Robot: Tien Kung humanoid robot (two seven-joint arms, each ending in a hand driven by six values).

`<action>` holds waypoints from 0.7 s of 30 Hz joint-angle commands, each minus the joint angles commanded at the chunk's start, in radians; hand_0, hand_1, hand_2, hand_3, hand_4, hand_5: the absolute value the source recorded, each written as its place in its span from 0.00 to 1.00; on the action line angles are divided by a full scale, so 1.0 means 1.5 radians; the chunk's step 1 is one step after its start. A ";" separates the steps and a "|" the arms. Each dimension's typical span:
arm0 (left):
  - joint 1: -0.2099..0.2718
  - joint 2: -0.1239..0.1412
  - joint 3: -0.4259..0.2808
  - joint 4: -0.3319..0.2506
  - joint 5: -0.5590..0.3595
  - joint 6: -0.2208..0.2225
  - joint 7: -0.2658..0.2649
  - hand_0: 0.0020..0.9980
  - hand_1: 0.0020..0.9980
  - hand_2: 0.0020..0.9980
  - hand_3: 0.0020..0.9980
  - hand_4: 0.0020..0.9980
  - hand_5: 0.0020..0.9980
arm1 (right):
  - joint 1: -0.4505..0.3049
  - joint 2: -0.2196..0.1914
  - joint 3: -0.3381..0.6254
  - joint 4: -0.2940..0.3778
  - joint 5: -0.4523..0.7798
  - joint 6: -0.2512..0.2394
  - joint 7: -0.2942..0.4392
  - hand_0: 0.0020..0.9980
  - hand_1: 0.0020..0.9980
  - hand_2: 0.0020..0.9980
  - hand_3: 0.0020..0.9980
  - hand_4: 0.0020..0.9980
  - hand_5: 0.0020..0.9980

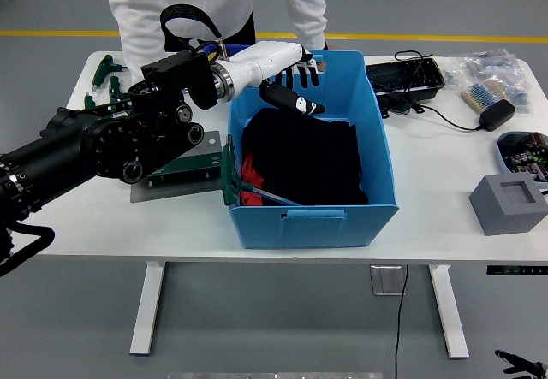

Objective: Lift tool from toolbox,place it in box,lift tool from toolbox,place it in box

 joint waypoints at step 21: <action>0.185 0.149 -0.299 -0.277 0.205 -0.123 0.145 0.34 0.45 0.57 0.63 0.90 0.62 | -0.031 0.010 -0.003 0.001 0.041 -0.015 0.005 0.68 0.66 0.71 0.57 0.80 0.68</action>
